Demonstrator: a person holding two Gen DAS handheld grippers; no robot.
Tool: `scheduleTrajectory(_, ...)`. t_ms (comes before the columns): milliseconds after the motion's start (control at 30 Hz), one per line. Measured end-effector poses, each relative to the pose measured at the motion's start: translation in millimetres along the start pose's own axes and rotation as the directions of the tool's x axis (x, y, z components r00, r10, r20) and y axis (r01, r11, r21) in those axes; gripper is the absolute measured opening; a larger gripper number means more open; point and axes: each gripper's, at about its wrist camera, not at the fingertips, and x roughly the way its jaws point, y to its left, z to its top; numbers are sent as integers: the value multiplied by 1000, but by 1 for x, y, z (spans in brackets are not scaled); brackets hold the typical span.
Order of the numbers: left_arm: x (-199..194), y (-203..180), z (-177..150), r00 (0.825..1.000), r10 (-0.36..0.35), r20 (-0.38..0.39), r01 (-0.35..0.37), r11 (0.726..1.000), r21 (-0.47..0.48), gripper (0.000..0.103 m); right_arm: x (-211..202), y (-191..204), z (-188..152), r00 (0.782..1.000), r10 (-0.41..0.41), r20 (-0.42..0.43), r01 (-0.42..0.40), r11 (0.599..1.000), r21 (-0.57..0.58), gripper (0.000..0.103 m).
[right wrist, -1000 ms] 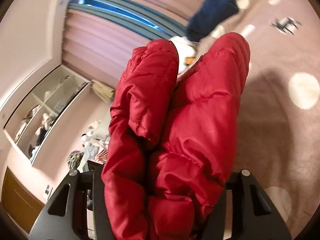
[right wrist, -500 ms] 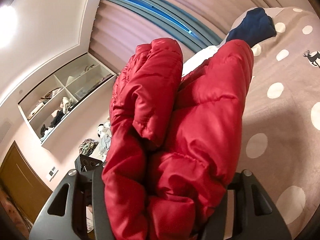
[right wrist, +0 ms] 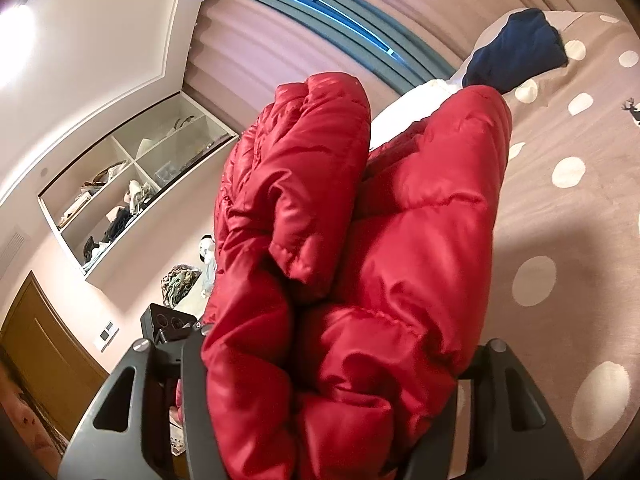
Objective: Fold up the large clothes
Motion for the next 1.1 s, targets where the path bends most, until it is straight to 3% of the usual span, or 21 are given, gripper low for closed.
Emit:
scheduleTrajectory(200,24,38,21,999,51,19,-51,999,-2,78,52,-1,6,998,-46,-37,43,996,-75,55)
scheduleTrajectory(367,70,82,39,989,148,14,-148,989,18,78,115,-24,14,986,-147,-84,137,985,-106,54)
scheduleTrajectory(433,98,105,38,971,238,0,-238,971,22,79,138,-41,15,973,-207,-98,195,973,-120,54)
scheduleTrajectory(500,131,132,28,942,326,-74,-328,945,-8,79,162,-68,11,952,-282,-118,268,956,-120,54)
scheduleTrajectory(567,168,161,7,894,402,-195,-414,910,-20,80,183,-107,1,907,-381,-179,366,924,-110,55)
scheduleTrajectory(600,176,169,-2,894,402,-198,-413,910,-16,82,191,-124,-3,877,-426,-221,413,905,-104,56)
scheduleTrajectory(633,177,170,-10,909,383,-164,-391,920,-18,83,194,-139,-9,864,-442,-242,433,897,-95,60)
scheduleTrajectory(667,178,169,-11,909,382,-166,-391,920,-23,83,191,-143,-10,870,-441,-223,431,898,-93,62)
scheduleTrajectory(800,167,154,-9,896,419,-144,-424,905,-4,83,182,-128,-4,846,-494,-200,468,869,-164,66)
scheduleTrajectory(967,146,129,-11,866,482,-137,-487,873,-5,83,161,-120,-2,837,-508,-202,491,862,-130,75)
scheduleTrajectory(1100,94,101,-3,881,474,9,-474,880,25,83,134,-96,6,832,-530,-163,511,847,-148,75)
